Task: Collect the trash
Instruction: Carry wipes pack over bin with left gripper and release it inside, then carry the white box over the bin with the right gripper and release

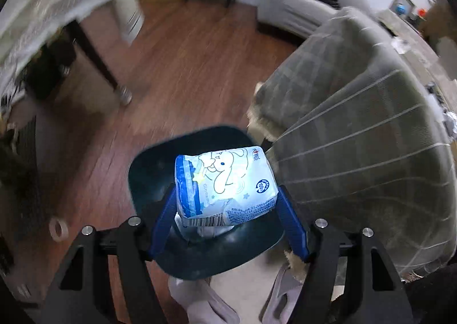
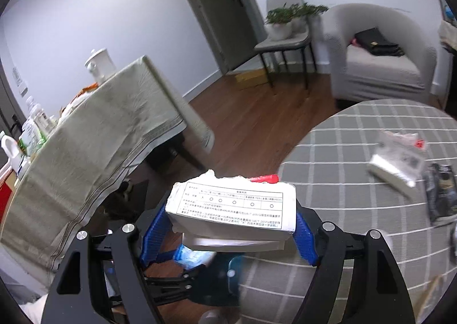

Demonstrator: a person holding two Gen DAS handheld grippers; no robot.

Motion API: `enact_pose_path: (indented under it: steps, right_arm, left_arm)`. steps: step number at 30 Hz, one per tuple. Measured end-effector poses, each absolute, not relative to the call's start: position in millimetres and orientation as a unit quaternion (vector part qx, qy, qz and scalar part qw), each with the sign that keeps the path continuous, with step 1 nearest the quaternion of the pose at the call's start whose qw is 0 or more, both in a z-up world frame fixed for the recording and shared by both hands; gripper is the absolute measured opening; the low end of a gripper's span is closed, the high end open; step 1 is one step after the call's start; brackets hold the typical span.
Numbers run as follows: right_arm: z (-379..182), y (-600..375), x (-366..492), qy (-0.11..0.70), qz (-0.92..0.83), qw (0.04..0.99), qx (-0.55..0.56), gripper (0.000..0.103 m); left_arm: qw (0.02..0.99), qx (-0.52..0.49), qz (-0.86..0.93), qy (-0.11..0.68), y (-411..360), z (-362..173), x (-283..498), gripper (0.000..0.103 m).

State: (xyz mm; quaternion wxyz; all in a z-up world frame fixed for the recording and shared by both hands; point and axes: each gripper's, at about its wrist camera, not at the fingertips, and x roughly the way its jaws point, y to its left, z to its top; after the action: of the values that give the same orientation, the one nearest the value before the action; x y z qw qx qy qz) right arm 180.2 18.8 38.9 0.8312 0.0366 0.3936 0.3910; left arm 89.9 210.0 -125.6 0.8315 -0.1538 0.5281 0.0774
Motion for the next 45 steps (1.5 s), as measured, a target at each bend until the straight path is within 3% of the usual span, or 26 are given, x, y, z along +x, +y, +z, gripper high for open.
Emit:
enact_pose_path:
  steps: [10, 14, 24, 34, 45]
  right_arm:
    - [23.5, 89.0, 166.0, 0.427, 0.42, 0.801, -0.006, 0.076]
    - [8.3, 114.0, 162.9, 0.454, 0.425, 0.783, -0.024, 0.076]
    - [-9.5, 144.4, 156.6, 0.47, 0.419, 0.774, -0.06, 0.076]
    - [-40.8, 165.1, 154.2, 0.494, 0.405, 0.763, -0.103, 0.076]
    - [-99.3, 187.3, 150.2, 0.528, 0.381, 0.739, -0.173, 0.076]
  left_arm:
    - [0.789, -0.186, 0.096, 0.578, 245.3, -175.1, 74.8, 0.072]
    - [0.777, -0.202, 0.099, 0.589, 256.5, -187.1, 68.2, 0.077]
    - [0.802, -0.223, 0.088, 0.547, 274.2, -164.8, 53.1, 0.083]
    - [0.836, -0.258, 0.109, 0.472, 311.1, -109.1, 30.8, 0.069]
    - [0.887, -0.189, 0.117, 0.404, 311.6, -29.8, 20.0, 0.054]
